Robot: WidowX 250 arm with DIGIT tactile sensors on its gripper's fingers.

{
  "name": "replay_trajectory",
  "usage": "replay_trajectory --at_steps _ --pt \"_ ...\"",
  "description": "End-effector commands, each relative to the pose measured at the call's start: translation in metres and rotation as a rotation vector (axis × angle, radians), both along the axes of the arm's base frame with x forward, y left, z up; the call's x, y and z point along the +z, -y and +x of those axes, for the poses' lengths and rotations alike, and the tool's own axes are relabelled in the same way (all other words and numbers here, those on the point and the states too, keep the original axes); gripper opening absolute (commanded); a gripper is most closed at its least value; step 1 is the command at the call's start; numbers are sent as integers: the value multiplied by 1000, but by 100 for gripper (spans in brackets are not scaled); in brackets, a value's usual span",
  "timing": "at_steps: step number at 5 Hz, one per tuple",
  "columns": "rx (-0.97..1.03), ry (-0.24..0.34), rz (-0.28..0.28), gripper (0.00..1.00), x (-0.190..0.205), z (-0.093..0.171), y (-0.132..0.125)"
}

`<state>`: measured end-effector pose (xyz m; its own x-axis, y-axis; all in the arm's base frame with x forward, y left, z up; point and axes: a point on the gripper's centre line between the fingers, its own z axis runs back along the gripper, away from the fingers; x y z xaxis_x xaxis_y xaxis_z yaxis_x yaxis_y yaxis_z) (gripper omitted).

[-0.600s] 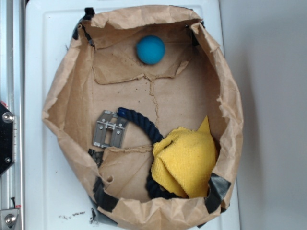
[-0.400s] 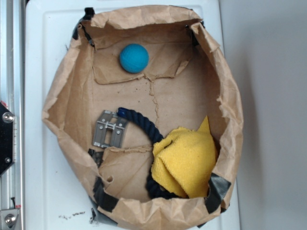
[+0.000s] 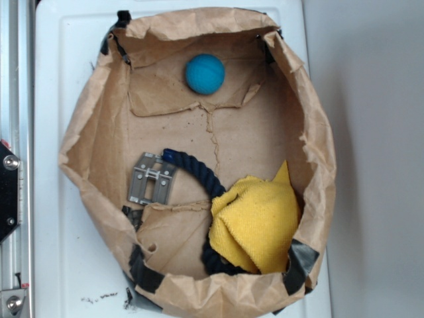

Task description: Grab the blue ball.

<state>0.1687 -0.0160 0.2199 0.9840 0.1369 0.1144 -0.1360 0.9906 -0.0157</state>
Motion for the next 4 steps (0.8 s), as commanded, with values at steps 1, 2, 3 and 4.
replay_trajectory --at_steps 1,2,3,4 --pt "290 154 -5 100 -17 96 -32" --pt "538 272 6 100 -42 130 -62" --pt "663 315 19 100 -67 135 -80" --pt "693 325 79 100 -78 126 -96"
